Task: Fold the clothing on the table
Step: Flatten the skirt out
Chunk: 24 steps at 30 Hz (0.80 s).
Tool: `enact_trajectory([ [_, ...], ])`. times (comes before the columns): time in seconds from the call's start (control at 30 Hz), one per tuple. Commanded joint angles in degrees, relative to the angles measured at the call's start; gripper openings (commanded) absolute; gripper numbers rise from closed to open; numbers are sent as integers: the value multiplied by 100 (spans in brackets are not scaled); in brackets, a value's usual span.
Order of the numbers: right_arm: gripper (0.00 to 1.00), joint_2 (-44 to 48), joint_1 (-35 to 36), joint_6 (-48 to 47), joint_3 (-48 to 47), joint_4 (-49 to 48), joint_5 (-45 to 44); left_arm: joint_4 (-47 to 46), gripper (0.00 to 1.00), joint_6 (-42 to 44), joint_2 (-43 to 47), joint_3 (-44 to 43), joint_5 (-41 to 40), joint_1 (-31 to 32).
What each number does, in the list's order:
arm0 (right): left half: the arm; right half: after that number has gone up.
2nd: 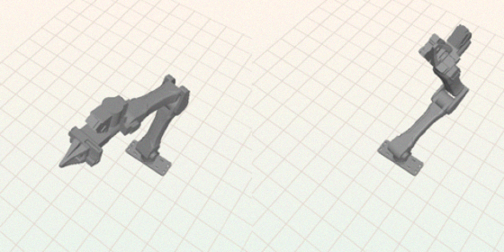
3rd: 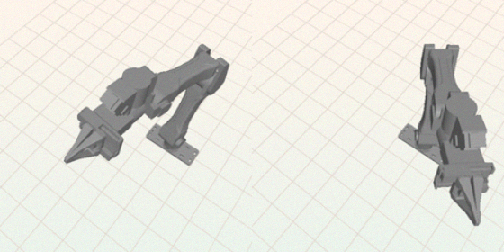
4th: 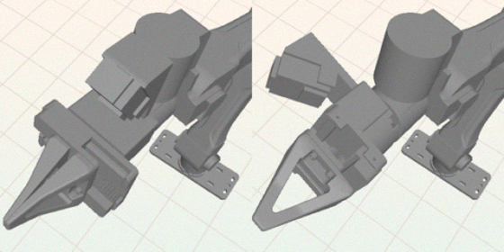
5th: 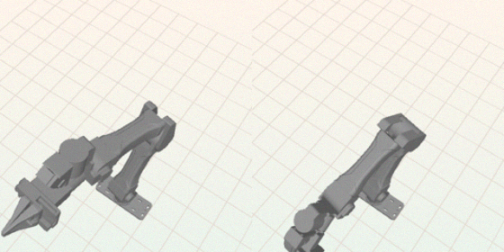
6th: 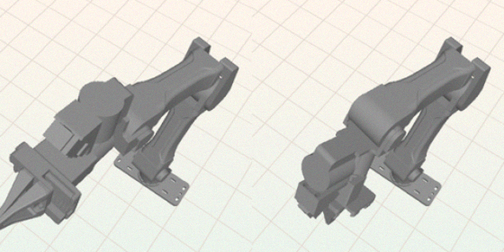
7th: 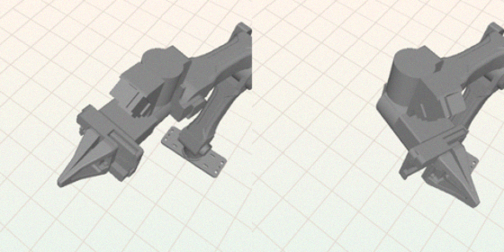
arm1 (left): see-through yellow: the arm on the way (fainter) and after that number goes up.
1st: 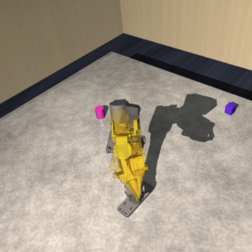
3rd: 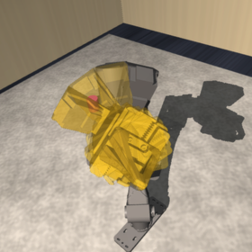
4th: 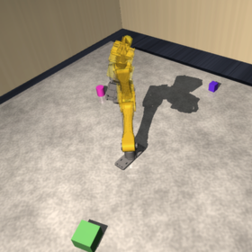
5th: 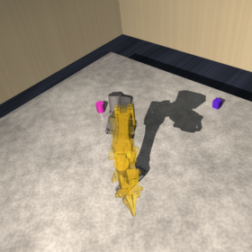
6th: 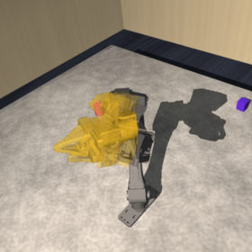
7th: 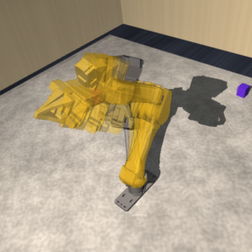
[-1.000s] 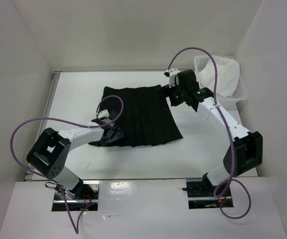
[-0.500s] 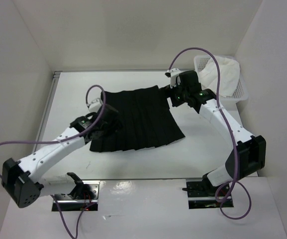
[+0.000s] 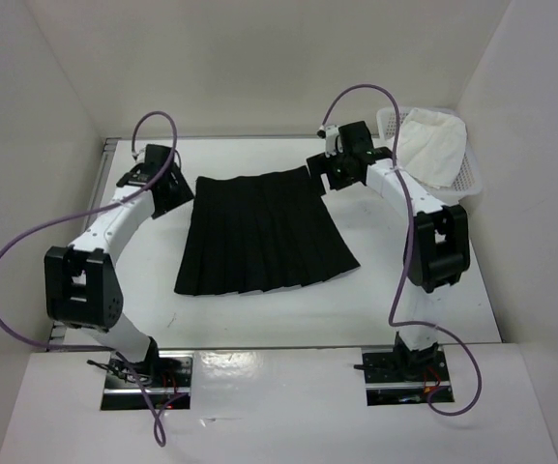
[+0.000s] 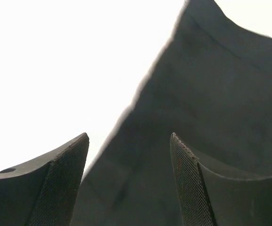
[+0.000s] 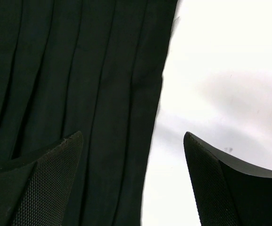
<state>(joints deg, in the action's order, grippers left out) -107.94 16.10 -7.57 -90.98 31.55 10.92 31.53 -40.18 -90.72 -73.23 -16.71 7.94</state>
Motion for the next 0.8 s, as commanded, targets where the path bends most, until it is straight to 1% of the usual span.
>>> enact_trajectory([
  [0.0,91,-288,-177,-191,-692,-62,261,-543,76,941,-349,-751,670,-285],
  [0.07,91,-612,-361,-262,-946,0,681,-673,76,1335,-622,-851,669,-407],
  [0.1,89,-710,-414,-314,-1044,0,788,-944,75,1468,-718,-851,808,-460],
  [0.17,89,-990,-494,-490,-1298,167,955,-1209,75,1688,-833,-851,1160,-636],
  [0.2,88,-1062,-494,-543,-1378,167,956,-1367,75,1689,-1042,-903,1257,-636],
  [0.3,88,-1333,-546,-658,-1650,272,956,-1316,73,1865,-1622,-1289,1337,-698],
  [0.33,88,-1413,-546,-719,-1721,273,956,-1316,69,1865,-1746,-1368,1337,-698],
  [0.5,87,-2001,-546,-719,-2221,483,1105,-1377,69,2155,-2037,-1492,1179,-698],
  [0.73,82,-2758,-441,-772,-3417,914,1106,-1517,70,2313,-2389,-1615,1293,-698],
  [0.77,80,-2915,-441,-772,-3661,1036,1106,-1518,70,2374,-2450,-1615,1293,-698],
])
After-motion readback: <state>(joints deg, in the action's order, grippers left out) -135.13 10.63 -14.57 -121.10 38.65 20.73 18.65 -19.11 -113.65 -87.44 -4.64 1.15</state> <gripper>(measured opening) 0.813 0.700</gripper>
